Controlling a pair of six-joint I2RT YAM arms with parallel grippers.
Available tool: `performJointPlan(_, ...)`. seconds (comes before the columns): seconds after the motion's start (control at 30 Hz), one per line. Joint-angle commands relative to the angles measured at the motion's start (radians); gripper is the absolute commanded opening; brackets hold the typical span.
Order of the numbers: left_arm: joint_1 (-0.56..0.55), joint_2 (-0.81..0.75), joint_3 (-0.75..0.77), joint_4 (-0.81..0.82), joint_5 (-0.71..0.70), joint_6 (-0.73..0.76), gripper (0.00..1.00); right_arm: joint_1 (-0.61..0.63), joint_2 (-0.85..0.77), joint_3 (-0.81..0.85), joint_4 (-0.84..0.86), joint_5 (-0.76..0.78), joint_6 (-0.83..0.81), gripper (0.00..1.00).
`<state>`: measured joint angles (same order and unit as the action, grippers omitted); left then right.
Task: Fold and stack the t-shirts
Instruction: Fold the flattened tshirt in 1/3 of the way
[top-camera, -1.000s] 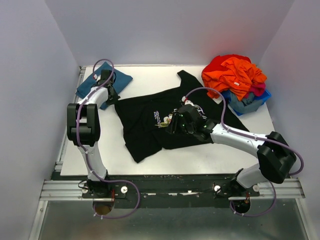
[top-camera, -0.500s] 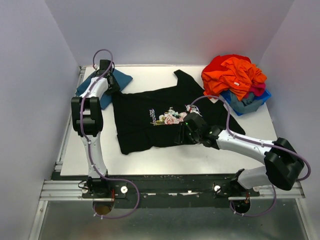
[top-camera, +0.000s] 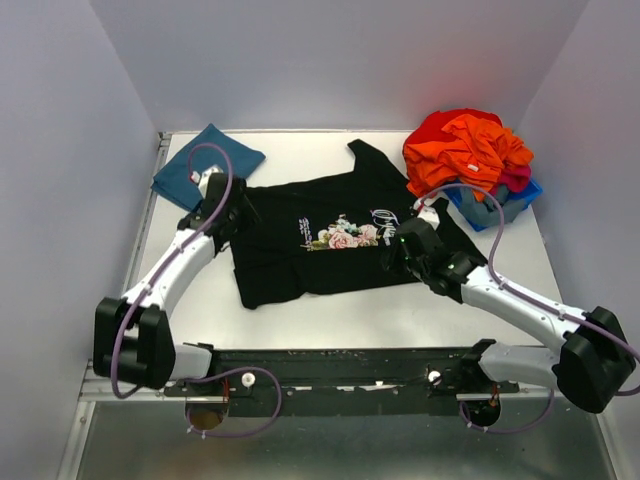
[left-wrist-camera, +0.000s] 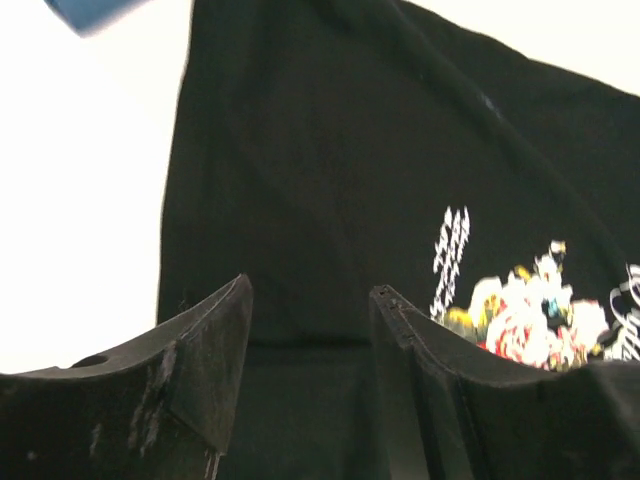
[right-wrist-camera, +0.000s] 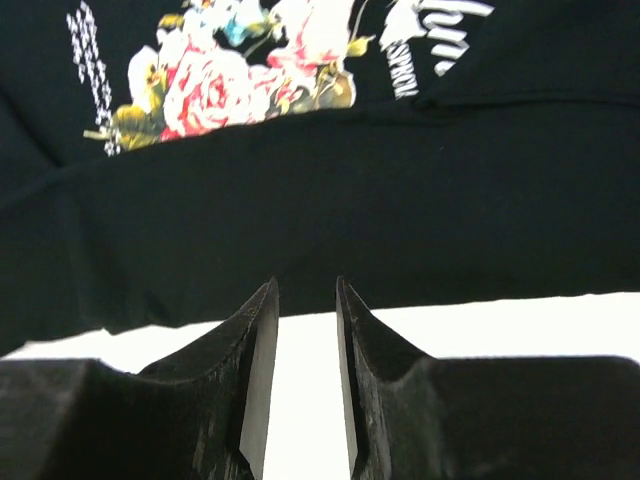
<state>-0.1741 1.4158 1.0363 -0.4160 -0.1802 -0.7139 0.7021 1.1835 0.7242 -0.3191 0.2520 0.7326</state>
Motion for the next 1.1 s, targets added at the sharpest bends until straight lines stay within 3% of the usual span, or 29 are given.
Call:
performJointPlan(0.0, -0.082, -0.153, -0.192, -0.033, -0.058, -0.137, 0.63, -0.018, -0.038, -0.037, 0.063, 0.141, -0.01, 0.36)
performJointPlan(0.27, -0.137, -0.316, -0.328, -0.226, -0.022, -0.313, 0.58, -0.019, -0.048, -0.132, 0.242, 0.254, -0.099, 0.31)
performJointPlan(0.47, -0.159, -0.36, -0.419, -0.225, 0.058, -0.383, 0.37, -0.019, -0.077, -0.19, 0.302, 0.251, -0.085, 0.16)
performJointPlan(0.6, -0.16, -0.387, -0.482, -0.17, 0.064, -0.391, 0.27, -0.019, -0.082, -0.203, 0.305, 0.265, -0.081, 0.15)
performJointPlan(0.8, -0.16, -0.276, -0.495, -0.136, 0.113, -0.391, 0.27, -0.019, -0.074, -0.203, 0.305, 0.266, -0.078, 0.15)
performJointPlan(1.07, -0.102, -0.097, -0.421, -0.308, 0.027, -0.418, 0.3, -0.044, -0.07, -0.189, 0.204, 0.352, 0.025, 0.15)
